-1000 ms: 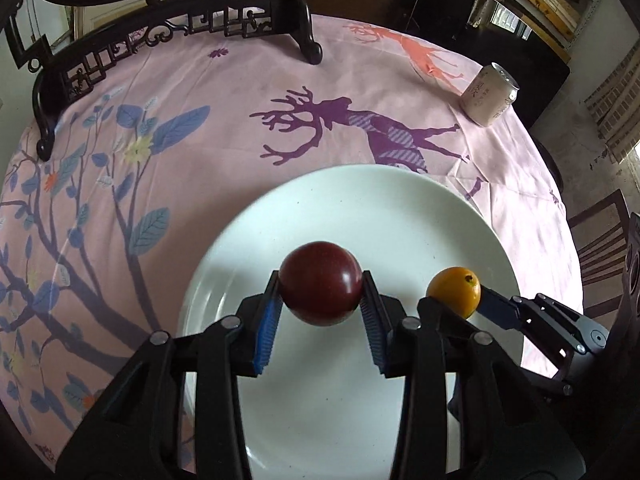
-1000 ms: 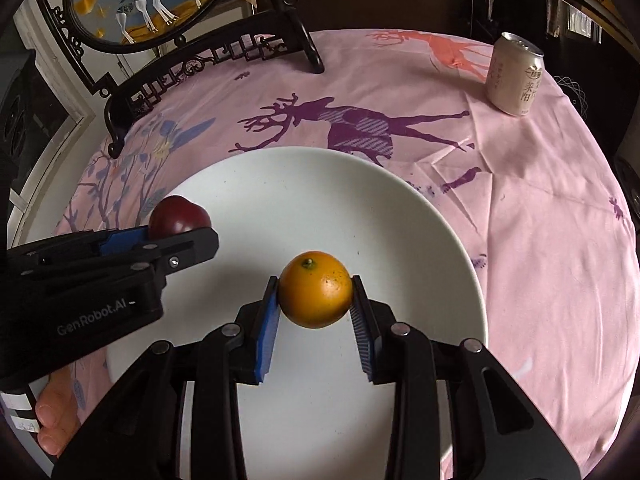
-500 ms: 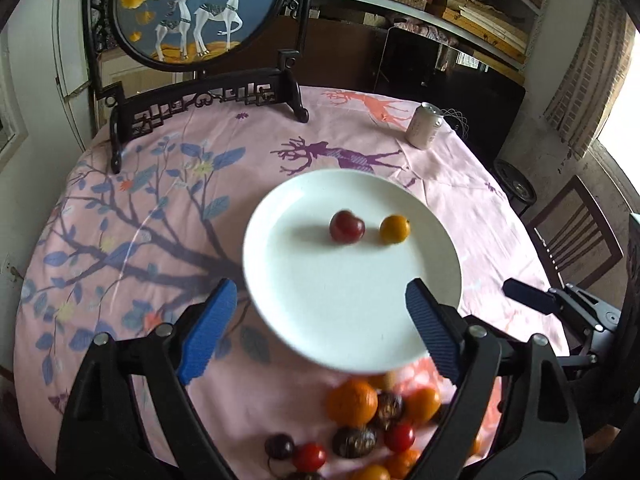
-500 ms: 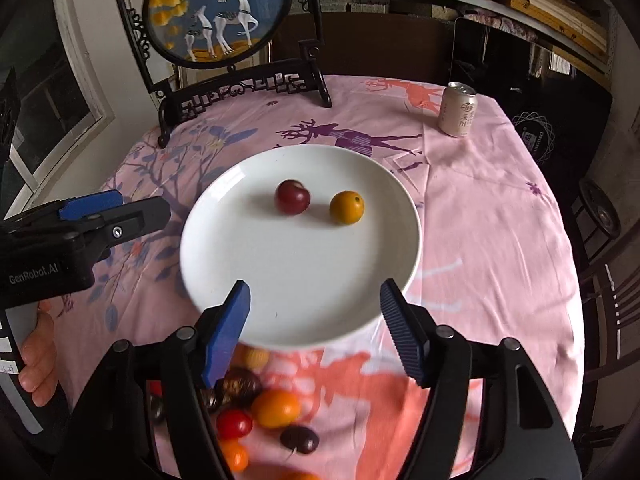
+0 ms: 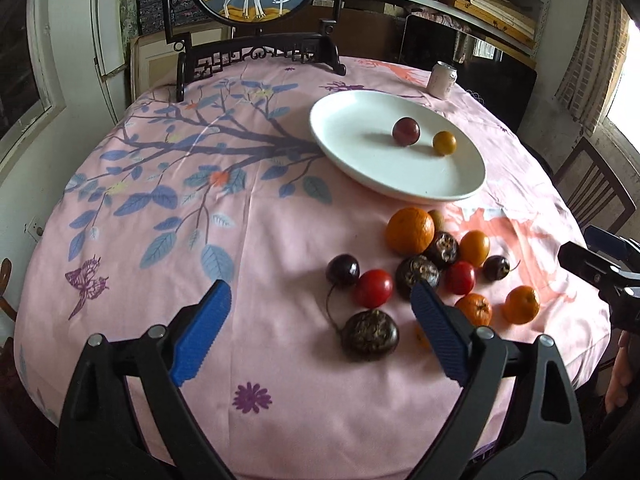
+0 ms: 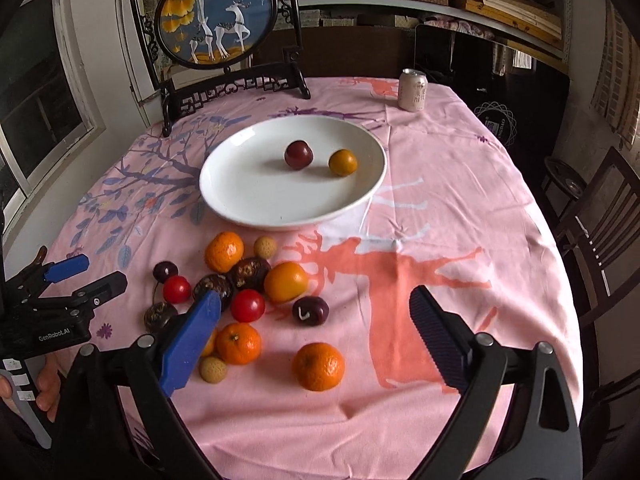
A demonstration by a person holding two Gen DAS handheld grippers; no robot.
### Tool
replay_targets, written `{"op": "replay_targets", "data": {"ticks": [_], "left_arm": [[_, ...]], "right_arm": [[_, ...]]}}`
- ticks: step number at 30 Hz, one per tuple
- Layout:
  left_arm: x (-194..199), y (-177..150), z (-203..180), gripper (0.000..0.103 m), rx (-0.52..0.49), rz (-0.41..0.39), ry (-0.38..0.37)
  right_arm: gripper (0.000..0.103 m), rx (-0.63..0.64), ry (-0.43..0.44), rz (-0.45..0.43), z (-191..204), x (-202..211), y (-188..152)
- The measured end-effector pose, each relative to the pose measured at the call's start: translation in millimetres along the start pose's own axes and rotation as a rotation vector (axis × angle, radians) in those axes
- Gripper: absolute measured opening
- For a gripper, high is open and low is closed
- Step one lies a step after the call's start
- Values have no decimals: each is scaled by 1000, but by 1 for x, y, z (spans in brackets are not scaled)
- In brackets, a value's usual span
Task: Organize fruits
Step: 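Grasp the mangosteen with the left tool while the right tool grasps a tangerine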
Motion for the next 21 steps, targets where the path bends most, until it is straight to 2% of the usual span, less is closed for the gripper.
{"op": "replay_targets", "data": {"ticks": [4, 9, 10, 11, 12, 13, 14, 21], "left_arm": [[-9, -17, 4, 93, -6, 41, 26], [-16, -26, 3, 93, -14, 72, 21], [-16, -27, 1, 93, -20, 75, 21], [-17, -28, -1, 93, -26, 80, 25], [-18, -29, -3, 93, -33, 86, 30], [-19, -29, -4, 93, -38, 91, 32], [-20, -30, -6, 93, -42, 95, 33], [-29, -30, -8, 93, -37, 123, 26]], "right_arm": [[95, -11, -13, 80, -2, -22, -25], [95, 22, -75, 118, 1, -44, -41], [91, 26, -74, 118, 1, -47, -42], [75, 31, -67, 114, 1, -50, -43], [65, 37, -61, 121, 2, -53, -43], [46, 39, -53, 135, 2, -58, -43], [41, 39, -28, 151, 2, -63, -42], [40, 20, 11, 115, 1, -45, -42]]}}
Point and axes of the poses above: each gripper's, at about its wrist camera, not at the fingertips, and x roughly against the way its jaws point, z to its left, y to its top, the point moved 2 cm from there along -x, roughly the way its jaws point, and after that the axes turned 12 degrees about z, right-handed, at the moved point
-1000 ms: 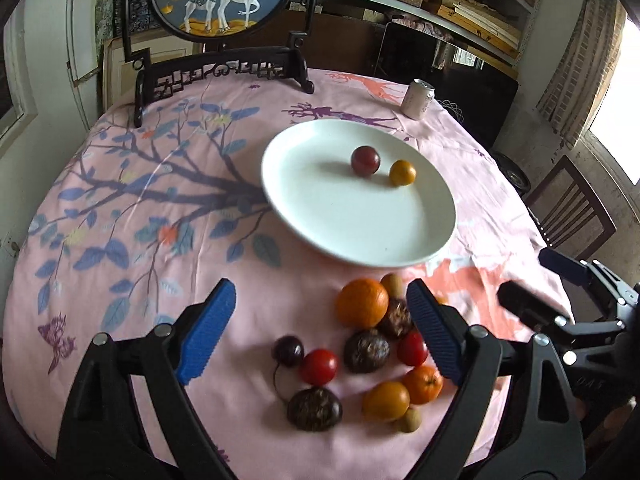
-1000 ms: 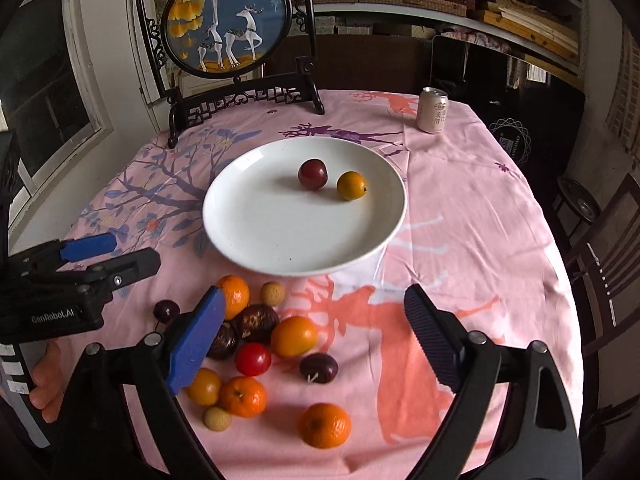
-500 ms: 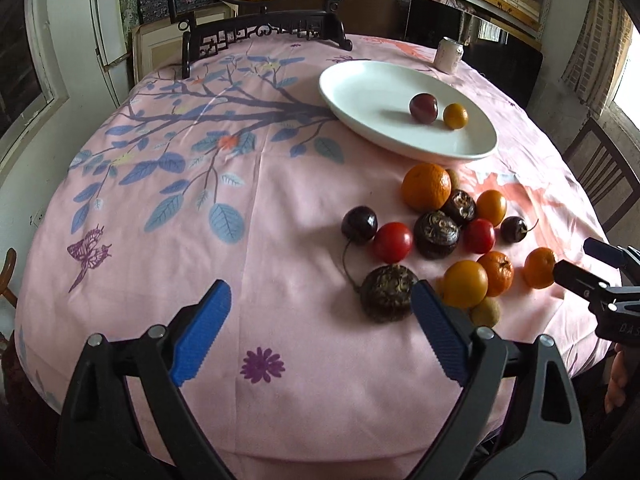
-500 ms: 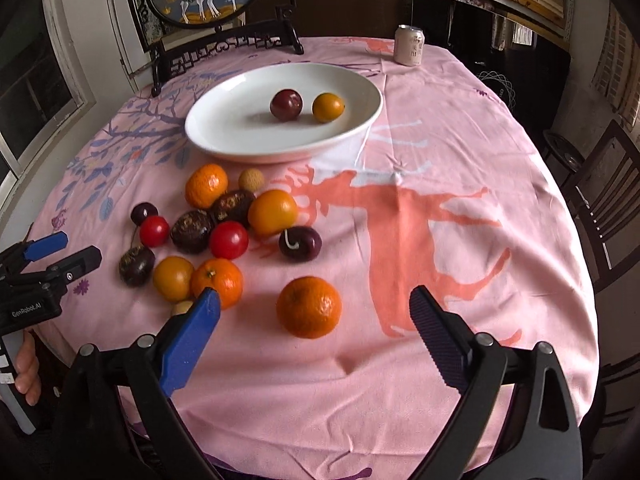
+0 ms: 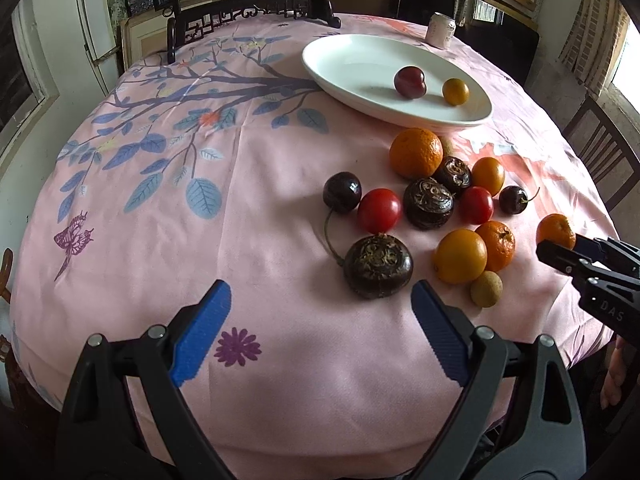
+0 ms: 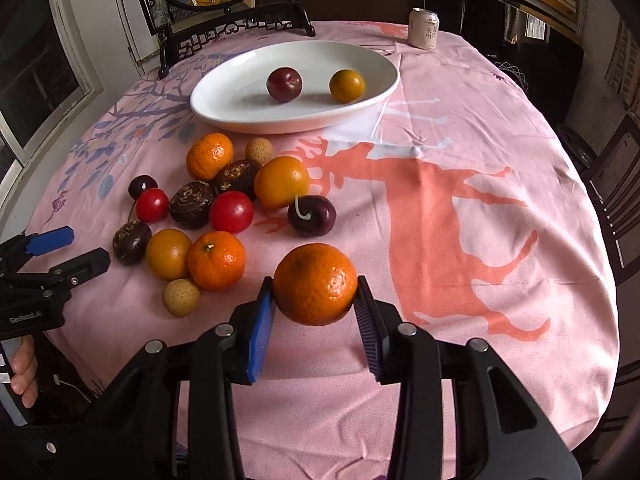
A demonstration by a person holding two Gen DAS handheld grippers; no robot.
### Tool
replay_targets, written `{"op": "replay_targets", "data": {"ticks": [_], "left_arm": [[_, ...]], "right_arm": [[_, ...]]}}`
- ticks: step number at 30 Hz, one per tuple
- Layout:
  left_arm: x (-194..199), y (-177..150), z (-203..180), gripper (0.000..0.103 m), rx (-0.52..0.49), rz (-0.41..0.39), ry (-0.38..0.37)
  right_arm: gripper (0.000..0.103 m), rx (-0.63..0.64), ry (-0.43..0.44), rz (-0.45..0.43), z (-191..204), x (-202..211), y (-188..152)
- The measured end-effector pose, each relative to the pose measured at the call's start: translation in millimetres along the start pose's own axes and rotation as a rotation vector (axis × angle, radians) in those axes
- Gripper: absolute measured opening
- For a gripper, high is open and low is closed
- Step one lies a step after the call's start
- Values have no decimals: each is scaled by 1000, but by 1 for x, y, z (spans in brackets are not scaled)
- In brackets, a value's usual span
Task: Organize fruits
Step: 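Grasp the mangosteen with the left tool while the right tool grasps a tangerine, then move both fruits over the plate and release them from both tools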
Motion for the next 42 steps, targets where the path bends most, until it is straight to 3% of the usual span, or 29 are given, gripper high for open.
{"op": "replay_targets", "data": {"ticks": [5, 7, 8, 10, 12, 18, 22, 27, 32, 38, 42], "left_arm": [[-15, 6, -6, 91, 4, 15, -7], [-20, 9, -10, 83, -4, 25, -36], [-23, 11, -13, 73, -8, 33, -61], [-25, 12, -18, 65, -22, 19, -40], [-24, 13, -22, 42, -32, 13, -52], [-13, 11, -18, 42, -15, 6, -86], [9, 12, -9, 42, -3, -22, -158], [29, 28, -2, 42, 3, -47, -193], [29, 81, -8, 42, -17, -48, -151], [5, 196, -23, 42, -20, -31, -110], [-30, 269, -32, 42, 11, 12, -85]], "right_arm": [[40, 4, -1, 5, 2, 1, -1], [40, 2, 9, 16, 2, -1, -1], [40, 1, 13, 18, 2, -1, -1], [40, 0, 18, 17, 2, -1, -1], [40, 0, 21, 14, 2, 0, -1], [40, -7, 30, 9, 1, 1, 0], [40, -5, 38, 1, 2, 5, 1], [40, -1, 52, -7, 2, 6, 8], [40, 34, 99, -26, 0, 11, 47], [40, 91, 42, -117, -8, 11, 157], [40, 77, 15, -82, -17, -30, 233]]}}
Point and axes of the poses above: each gripper's, at about its wrist camera, not at the fingertips, and x roughly against the way its jaws point, z to its left, y to its top, the point moved 2 cm from there along -x, roughly the way its jaws point, and after that the axes turned 12 degrees about z, right-handed, at the moved point
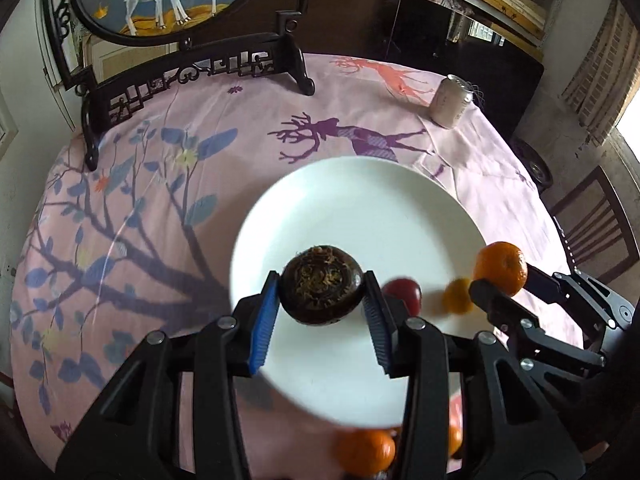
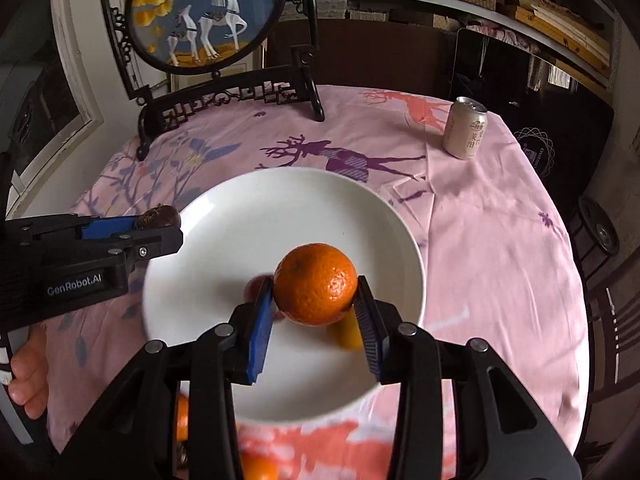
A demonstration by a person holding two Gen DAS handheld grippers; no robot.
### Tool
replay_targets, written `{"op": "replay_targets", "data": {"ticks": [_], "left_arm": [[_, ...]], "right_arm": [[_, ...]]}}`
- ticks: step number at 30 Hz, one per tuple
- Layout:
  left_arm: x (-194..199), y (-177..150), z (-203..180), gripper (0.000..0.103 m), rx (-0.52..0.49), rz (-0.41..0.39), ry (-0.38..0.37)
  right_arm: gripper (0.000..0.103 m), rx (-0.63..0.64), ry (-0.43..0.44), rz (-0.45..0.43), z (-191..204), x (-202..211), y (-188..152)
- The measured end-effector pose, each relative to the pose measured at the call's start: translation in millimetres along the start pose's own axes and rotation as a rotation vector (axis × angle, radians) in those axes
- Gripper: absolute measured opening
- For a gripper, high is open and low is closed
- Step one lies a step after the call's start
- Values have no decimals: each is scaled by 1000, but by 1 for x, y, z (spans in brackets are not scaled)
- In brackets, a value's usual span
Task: Organize fruits
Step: 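Move both fruits over the plate and release them from both tools, then grasp the dark plum with the right tool while the left tool grasps a yellow orange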
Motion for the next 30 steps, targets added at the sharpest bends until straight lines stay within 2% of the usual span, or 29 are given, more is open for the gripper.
{"op": "replay_targets", "data": {"ticks": [3, 7, 10, 11, 12, 14, 16, 19, 23, 27, 30], "left_arm": [[-29, 29, -3, 42, 23, 49, -5], [-56, 44, -6, 42, 33, 98, -3], [-65, 47, -9, 43, 21, 110, 2], [-67, 48, -11, 45, 20, 113, 2], [-66, 49, -10, 53, 23, 115, -1], [-55, 47, -8, 60, 34, 93, -13], [-36, 39, -4, 60, 31, 61, -21], [4, 9, 2, 69, 17, -14, -18], [50, -62, 13, 75, 14, -118, 5], [66, -143, 22, 81, 19, -168, -18], [62, -190, 27, 83, 9, -181, 4]], "right_arm": [[40, 1, 6, 73, -9, -39, 27], [40, 1, 12, 130, -14, -67, 33], [41, -1, 5, 131, -15, -72, 35], [49, -3, 6, 132, -17, -73, 36], [53, -12, 2, 129, -18, -72, 37], [55, -22, 0, 111, -20, -63, 36], [55, -15, 1, 97, -21, -44, 31], [61, -8, -16, 62, -19, -1, 6], [63, -22, 6, 36, -11, 45, -59], [63, -53, 2, -1, 5, 66, -132], [63, -95, -18, -10, 9, 68, -166]]}}
Point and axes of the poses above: each gripper's, at about its wrist camera, not at the fingertips, and x roughly against the way its jaws point, z to its left, y to its top, the point moved 2 cm from there along -x, roughly the way its jaws point, and after that the axes turned 12 degrees about z, right-handed, at the moved point
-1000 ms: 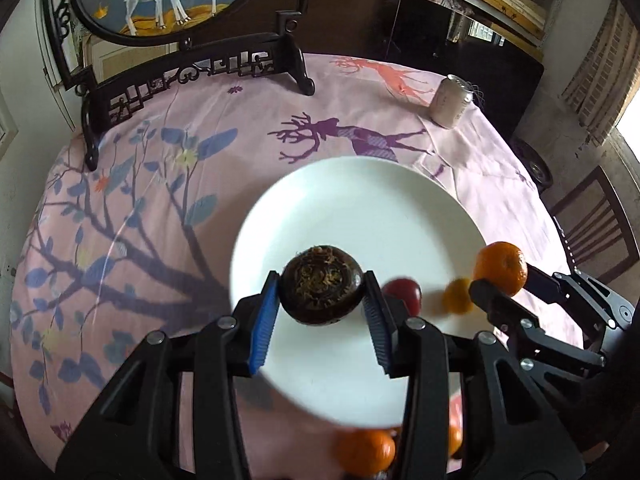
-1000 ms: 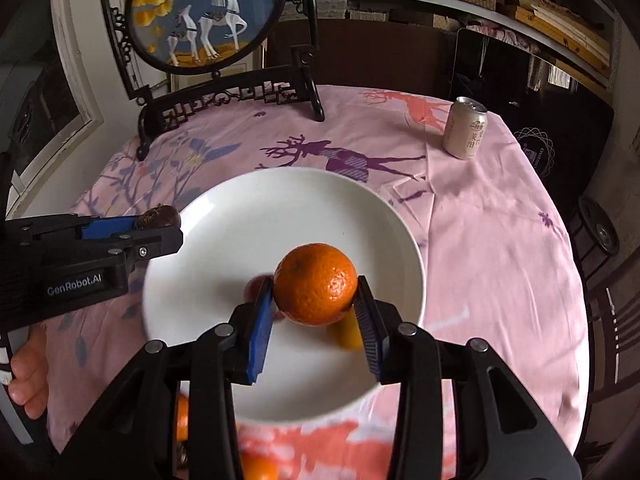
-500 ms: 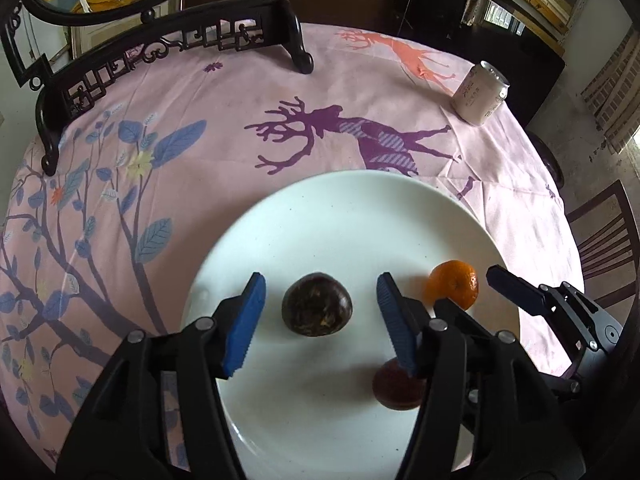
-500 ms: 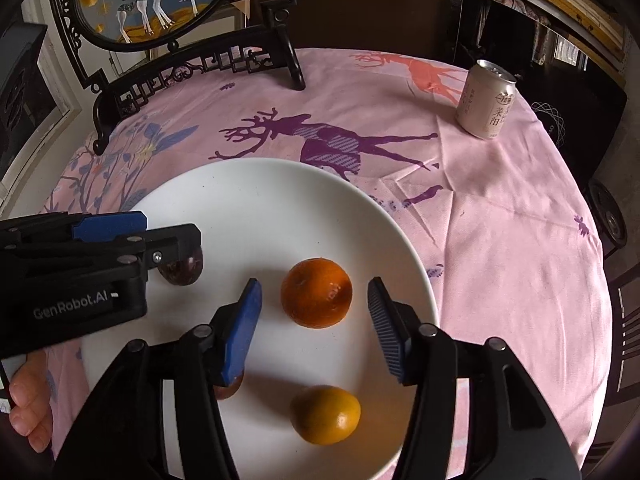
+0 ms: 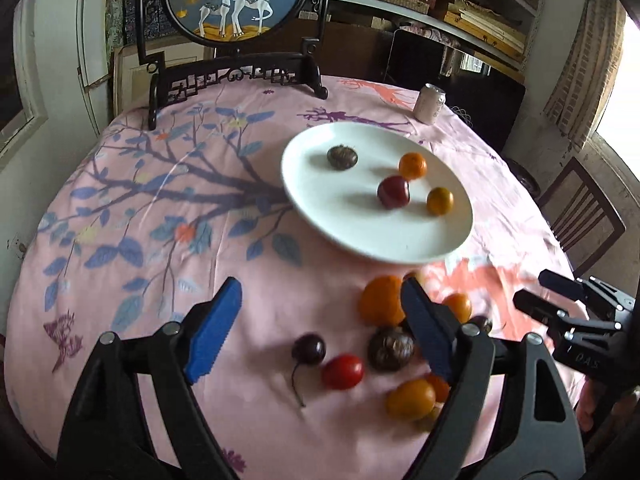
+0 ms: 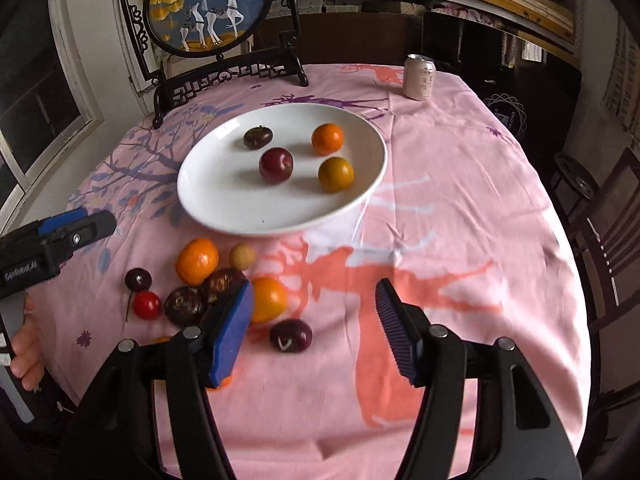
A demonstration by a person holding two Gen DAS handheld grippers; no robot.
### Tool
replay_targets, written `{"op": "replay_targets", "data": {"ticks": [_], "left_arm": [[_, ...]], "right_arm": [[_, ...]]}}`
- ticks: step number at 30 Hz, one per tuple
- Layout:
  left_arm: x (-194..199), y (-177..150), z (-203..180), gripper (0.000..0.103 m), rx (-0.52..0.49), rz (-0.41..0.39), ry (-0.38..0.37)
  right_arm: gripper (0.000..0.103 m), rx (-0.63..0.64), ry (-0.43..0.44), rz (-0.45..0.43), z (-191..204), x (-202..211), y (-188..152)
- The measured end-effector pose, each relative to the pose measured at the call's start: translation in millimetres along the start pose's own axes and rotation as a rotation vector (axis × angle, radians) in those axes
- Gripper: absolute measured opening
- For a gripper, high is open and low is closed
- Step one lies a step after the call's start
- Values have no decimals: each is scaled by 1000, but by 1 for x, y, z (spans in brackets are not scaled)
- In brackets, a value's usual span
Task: Organize fruits
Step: 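Grasp the dark plum with the right tool while the left tool grasps a yellow orange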
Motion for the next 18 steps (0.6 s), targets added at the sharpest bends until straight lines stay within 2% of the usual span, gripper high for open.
{"op": "replay_targets", "data": {"ticks": [5, 13, 15, 17, 18], "left_arm": [[-2, -39, -3, 83, -55, 44, 19], [-20, -64, -17, 83, -100, 162, -62], [-23, -66, -19, 83, -103, 180, -68], [-25, -67, -22, 83, -111, 189, -66], [-26, -68, -24, 83, -115, 192, -66]], "right_arm": [[63, -4, 38, 36, 5, -6, -18], [63, 2, 28, 80, 10, -41, -29], [55, 8, 3, 82, 11, -49, -28], [41, 19, 14, 91, 12, -56, -26], [39, 22, 17, 96, 13, -59, -25]]}}
Point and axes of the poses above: each gripper's, at about its wrist camera, not at the fingertips, and x roughly against the way its jaws point, z to its left, y to its top, the point moved 2 cm from there along -x, roughly the way its jaws point, and after that the axes turned 12 degrees about z, right-handed, at the moved point
